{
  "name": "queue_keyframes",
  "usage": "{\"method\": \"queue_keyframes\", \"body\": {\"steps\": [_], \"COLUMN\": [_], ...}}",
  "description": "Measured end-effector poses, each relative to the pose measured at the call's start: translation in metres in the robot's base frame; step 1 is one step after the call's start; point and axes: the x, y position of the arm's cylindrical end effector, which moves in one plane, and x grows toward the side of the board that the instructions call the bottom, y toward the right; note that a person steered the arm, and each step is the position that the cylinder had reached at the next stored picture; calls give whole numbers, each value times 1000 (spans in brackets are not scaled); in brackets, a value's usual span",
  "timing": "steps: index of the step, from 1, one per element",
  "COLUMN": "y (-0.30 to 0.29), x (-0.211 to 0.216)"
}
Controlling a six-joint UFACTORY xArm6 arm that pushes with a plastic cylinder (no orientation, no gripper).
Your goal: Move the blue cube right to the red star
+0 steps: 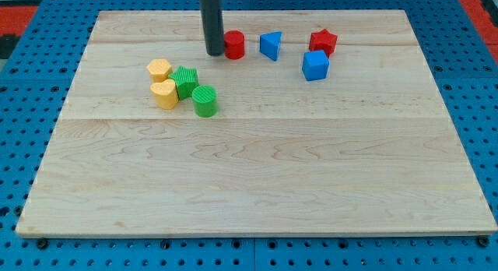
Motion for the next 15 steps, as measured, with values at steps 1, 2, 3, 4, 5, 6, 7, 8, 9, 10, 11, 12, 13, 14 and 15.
{"method": "queue_keyframes", "body": {"steps": [1, 2, 3, 4, 5, 6, 7, 8, 9, 10, 11, 12, 13, 14, 15], "y": [68, 141, 152, 152, 174, 215, 221, 210, 210, 219, 230, 237, 238, 238, 231], "x": [17, 17, 22, 28, 33, 33, 27, 18, 15, 15, 13, 10, 3, -4, -2]}}
